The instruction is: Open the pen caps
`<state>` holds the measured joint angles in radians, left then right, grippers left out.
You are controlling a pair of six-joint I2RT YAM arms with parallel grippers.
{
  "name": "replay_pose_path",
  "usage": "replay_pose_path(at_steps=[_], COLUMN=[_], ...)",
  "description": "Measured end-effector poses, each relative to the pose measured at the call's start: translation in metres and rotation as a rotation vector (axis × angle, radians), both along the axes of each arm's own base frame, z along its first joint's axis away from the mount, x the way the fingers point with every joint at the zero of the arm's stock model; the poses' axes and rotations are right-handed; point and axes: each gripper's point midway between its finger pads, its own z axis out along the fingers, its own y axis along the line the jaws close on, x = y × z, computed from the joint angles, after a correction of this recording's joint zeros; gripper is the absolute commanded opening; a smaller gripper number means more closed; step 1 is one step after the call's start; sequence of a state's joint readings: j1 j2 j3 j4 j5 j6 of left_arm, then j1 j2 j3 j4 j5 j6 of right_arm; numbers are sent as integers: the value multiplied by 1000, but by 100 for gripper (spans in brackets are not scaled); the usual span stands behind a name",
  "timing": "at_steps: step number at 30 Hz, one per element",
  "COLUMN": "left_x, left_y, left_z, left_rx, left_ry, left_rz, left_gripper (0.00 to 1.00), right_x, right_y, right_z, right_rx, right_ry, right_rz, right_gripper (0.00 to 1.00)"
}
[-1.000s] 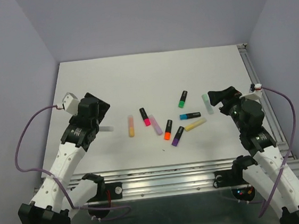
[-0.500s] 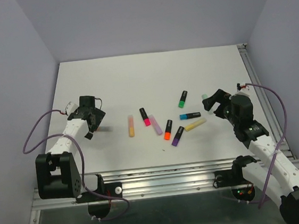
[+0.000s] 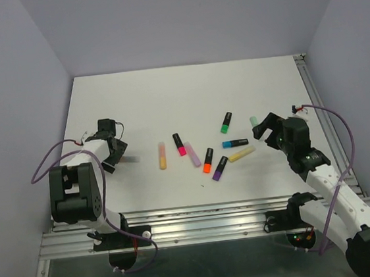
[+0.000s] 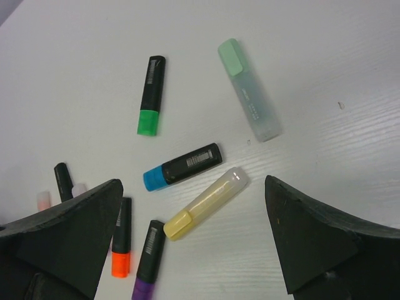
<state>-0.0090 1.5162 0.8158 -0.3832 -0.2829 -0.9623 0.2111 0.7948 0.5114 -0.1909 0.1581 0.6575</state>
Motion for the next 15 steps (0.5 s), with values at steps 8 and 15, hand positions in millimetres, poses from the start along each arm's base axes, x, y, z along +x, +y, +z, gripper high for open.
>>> replay_pose_path(at_steps=[8, 15], left_x=[8, 16], left_y=[0, 2], left_z=[-1, -4], left_rx=[3, 13], left_ry=[1, 2], left_rz=[1, -6], left_gripper=[70, 20], right_x=[-3, -3], right_y=[-1, -3], right_z=[-13, -15], right_rx=[-12, -19], right_ry=[54, 59], right_rz=[-1, -11], right_gripper=[100, 100])
